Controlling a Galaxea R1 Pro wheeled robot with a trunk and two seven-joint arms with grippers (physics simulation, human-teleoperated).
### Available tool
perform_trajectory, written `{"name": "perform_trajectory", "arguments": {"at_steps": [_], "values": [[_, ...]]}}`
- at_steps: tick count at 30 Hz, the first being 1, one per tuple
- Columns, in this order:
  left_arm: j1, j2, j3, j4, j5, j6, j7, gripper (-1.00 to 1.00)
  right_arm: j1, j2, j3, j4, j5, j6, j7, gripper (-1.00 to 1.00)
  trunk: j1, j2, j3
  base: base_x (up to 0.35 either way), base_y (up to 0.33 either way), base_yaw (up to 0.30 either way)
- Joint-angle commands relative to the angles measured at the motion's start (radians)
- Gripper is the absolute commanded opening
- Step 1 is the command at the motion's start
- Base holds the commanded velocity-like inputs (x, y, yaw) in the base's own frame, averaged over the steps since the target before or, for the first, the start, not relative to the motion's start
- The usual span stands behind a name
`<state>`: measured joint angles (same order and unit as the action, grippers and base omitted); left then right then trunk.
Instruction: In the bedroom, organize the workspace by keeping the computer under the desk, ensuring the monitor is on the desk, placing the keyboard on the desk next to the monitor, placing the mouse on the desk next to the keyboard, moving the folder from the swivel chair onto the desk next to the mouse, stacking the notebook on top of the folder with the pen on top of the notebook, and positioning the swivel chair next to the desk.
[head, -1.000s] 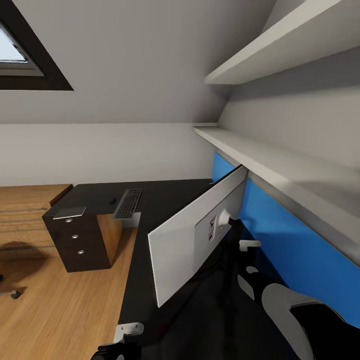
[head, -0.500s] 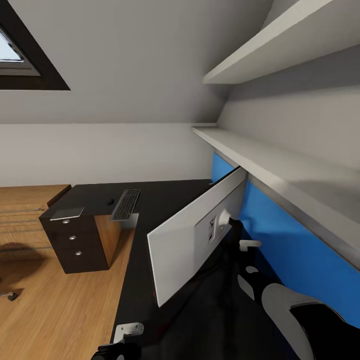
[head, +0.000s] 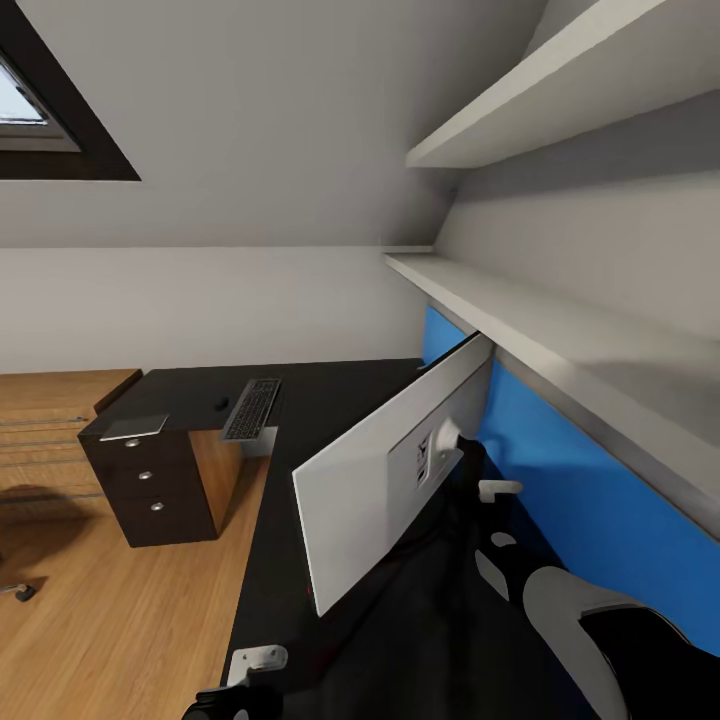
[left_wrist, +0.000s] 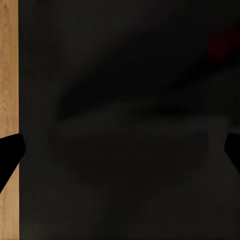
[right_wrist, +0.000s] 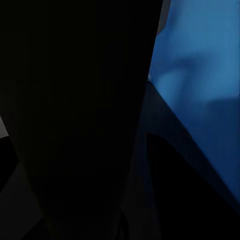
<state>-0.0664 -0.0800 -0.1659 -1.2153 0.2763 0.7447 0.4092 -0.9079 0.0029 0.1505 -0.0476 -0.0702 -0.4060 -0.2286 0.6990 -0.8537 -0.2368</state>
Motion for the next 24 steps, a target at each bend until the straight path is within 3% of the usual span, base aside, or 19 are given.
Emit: {"name": "perform_trajectory", "arguments": {"at_steps": [1, 4, 5, 24], "values": [[0.0, 0.0, -0.001, -0.001, 0.011, 0.002, 0.01, 1.0, -0.002, 0.0, -0.014, -0.001, -0.013, -0.007, -0.005, -1.0, 0.0, -0.001, -0.001, 0.0, 0.0, 0.0], [0.0, 0.0, -0.001, -0.001, 0.011, 0.002, 0.01, 1.0, -0.002, 0.0, -0.014, 0.0, -0.012, -0.007, -0.005, -1.0, 0.0, -0.001, -0.001, 0.0, 0.0, 0.0], [0.0, 0.0, -0.001, -0.001, 0.011, 0.002, 0.01, 1.0, -0.002, 0.0, -0.014, 0.0, -0.012, -0.007, -0.005, 1.0, 0.0, -0.001, -0.001, 0.0, 0.0, 0.0], [0.0, 0.0, 0.0, -0.002, 0.011, -0.012, 0.011, 1.0, -0.002, 0.0, -0.014, 0.0, -0.01, -0.008, -0.005, 1.0, 0.0, -0.001, -0.001, 0.0, 0.0, 0.0]]}}
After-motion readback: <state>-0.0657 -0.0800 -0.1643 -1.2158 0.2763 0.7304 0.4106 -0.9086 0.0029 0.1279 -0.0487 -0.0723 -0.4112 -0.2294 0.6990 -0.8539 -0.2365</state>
